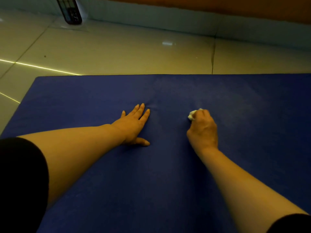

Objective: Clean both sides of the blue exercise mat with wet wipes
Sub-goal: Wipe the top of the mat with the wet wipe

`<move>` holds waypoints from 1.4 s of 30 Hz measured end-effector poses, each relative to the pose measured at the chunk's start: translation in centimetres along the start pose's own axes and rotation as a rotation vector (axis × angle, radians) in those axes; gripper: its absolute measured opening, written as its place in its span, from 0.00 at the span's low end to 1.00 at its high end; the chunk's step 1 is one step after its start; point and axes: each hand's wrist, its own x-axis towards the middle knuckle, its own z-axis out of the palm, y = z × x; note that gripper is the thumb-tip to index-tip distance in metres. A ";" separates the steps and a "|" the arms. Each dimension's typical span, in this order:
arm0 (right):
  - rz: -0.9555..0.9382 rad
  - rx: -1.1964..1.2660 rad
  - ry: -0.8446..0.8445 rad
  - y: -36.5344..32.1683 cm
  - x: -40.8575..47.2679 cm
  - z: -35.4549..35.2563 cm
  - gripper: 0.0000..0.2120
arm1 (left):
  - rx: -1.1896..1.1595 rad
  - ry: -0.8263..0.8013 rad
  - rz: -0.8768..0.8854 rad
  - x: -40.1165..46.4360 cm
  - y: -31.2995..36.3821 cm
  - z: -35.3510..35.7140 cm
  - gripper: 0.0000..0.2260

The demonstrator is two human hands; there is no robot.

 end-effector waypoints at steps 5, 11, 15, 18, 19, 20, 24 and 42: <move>-0.061 0.069 -0.027 -4.6 -2.9 1.8 0.04 | 0.021 -0.004 -0.018 0.0 0.2 0.0 0.50; -0.187 0.077 -0.246 -3.1 -3.8 0.8 0.10 | 0.009 0.033 -0.050 -1.4 1.5 1.1 0.43; -0.025 0.018 -0.072 0.8 -2.5 -1.2 0.06 | -0.028 0.021 0.011 -4.6 3.6 4.2 0.43; -0.006 -0.037 -0.073 -1.1 -3.8 -0.7 0.05 | -0.048 0.010 0.002 -6.0 4.6 5.4 0.48; -0.058 -0.038 -0.114 -2.2 -4.7 -0.3 0.07 | -0.049 0.009 -0.006 -6.0 4.8 5.3 0.49; -0.134 -0.032 -0.165 -3.4 -5.8 0.0 0.09 | -0.054 0.009 -0.013 -5.9 4.9 5.2 0.49; -0.339 -0.021 -0.383 -3.9 -7.5 -0.3 0.11 | -0.074 0.013 -0.031 -5.9 5.6 5.1 0.49; -0.246 -0.003 -0.323 -0.7 -10.1 -3.0 0.06 | -0.094 0.047 -0.047 -5.7 5.6 5.9 0.50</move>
